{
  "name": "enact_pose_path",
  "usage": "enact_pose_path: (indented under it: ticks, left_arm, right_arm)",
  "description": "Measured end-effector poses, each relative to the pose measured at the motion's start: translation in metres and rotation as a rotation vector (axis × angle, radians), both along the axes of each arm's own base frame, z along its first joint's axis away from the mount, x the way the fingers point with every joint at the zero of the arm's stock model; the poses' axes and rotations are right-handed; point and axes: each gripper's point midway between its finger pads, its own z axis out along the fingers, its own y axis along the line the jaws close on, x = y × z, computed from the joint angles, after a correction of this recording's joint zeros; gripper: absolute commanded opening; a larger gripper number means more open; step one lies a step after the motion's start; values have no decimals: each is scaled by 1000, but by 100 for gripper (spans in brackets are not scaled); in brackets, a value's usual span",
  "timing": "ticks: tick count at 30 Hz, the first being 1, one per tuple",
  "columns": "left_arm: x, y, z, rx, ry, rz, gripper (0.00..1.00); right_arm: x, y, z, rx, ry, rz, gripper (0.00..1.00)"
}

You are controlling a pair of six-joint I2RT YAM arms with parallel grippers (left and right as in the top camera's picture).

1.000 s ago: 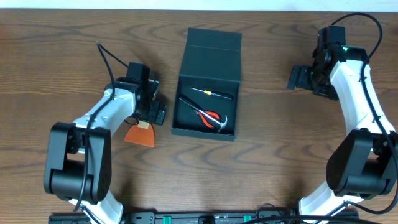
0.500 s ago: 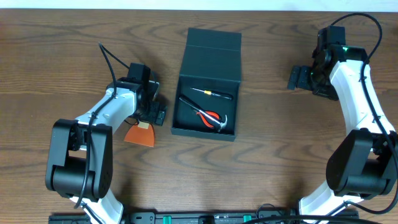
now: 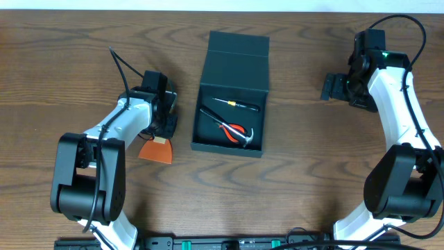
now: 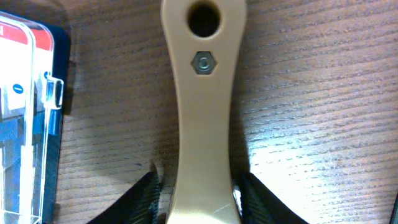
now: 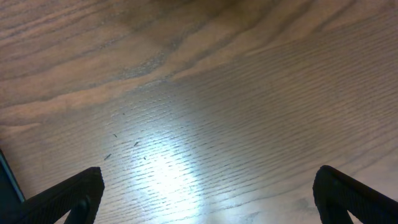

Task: Pack container
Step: 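Close the left gripper on the wooden scraper handle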

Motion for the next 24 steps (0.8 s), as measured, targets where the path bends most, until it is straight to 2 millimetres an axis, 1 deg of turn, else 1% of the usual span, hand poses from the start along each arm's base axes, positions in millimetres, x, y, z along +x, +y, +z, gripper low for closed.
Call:
enact_pose_path:
  ticks: [2, 4, 6, 7, 8, 21, 24]
  left_arm:
    - [0, 0, 0, 0, 0, 0, 34]
    - [0, 0, 0, 0, 0, 1, 29]
    - [0, 0, 0, -1, 0, 3, 19]
    - [1, 0, 0, -3, -1, 2, 9]
    - [1, -1, 1, -3, -2, -2, 6]
    - [1, -1, 2, -5, 1, 2, 6]
    - [-3, 0, 2, -2, 20, 4, 6]
  right_arm:
    - [0, 0, 0, 0, 0, 0, 99]
    - [0, 0, 0, 0, 0, 0, 99]
    - [0, 0, 0, 0, 0, 0, 99]
    - [0, 0, 0, 0, 0, 0, 99]
    - [0, 0, 0, 0, 0, 0, 99]
    - [0, 0, 0, 0, 0, 0, 99]
    - [0, 0, 0, 0, 0, 0, 99]
